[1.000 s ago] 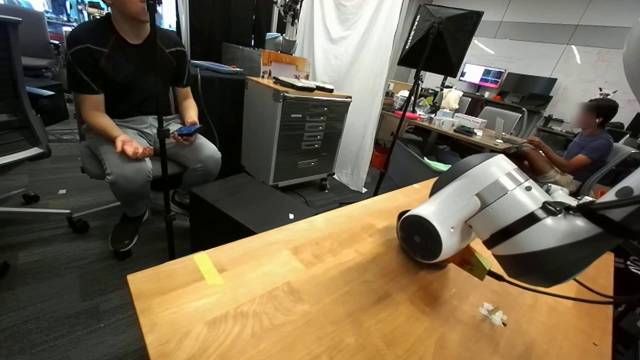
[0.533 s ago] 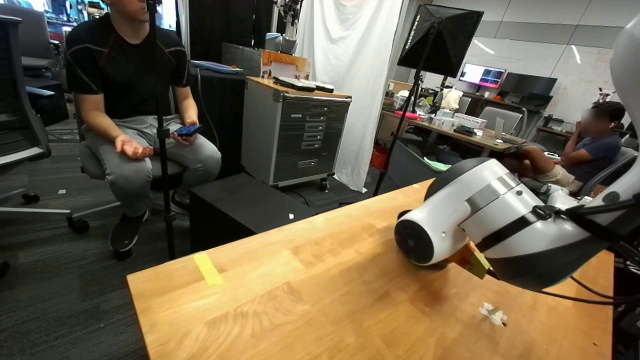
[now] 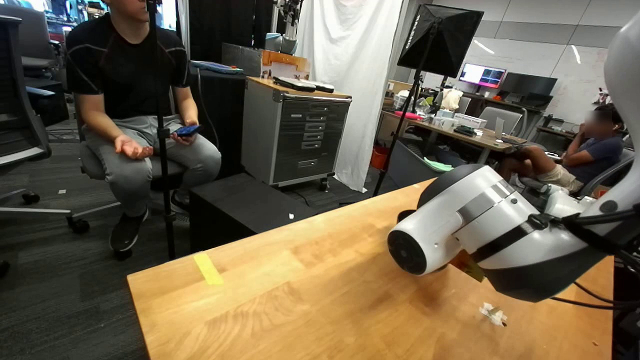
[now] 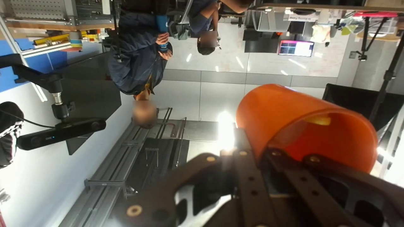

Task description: Pour the contents in the orange cup into the black bowl

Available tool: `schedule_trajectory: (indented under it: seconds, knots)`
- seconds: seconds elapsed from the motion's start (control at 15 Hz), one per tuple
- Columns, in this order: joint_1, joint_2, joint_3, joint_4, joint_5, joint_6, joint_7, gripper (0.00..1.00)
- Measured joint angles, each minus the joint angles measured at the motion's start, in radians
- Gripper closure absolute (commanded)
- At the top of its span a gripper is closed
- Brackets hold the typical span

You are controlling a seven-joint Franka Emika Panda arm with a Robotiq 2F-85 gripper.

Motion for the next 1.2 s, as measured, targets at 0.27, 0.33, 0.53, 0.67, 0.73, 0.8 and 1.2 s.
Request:
schedule_trajectory:
  seconds: [0.27,0.33,0.53,0.67,0.73,0.8,1.2]
  knots:
    - [0.006,0.000,0.004,0.000,0.000,-0.017,0.001,0.99]
    - [0.006,0.000,0.004,0.000,0.000,-0.021,0.001,0.99]
    - [0.006,0.001,0.004,0.003,0.000,-0.039,0.002,0.99]
    - [0.006,0.003,0.004,0.007,0.000,-0.054,0.002,0.99]
    - [0.006,0.005,0.004,0.010,0.000,-0.064,0.003,0.99]
    - [0.006,0.009,0.004,0.015,0.000,-0.074,0.005,0.99]
    - [0.017,0.035,0.005,0.035,0.001,-0.124,0.010,0.99]
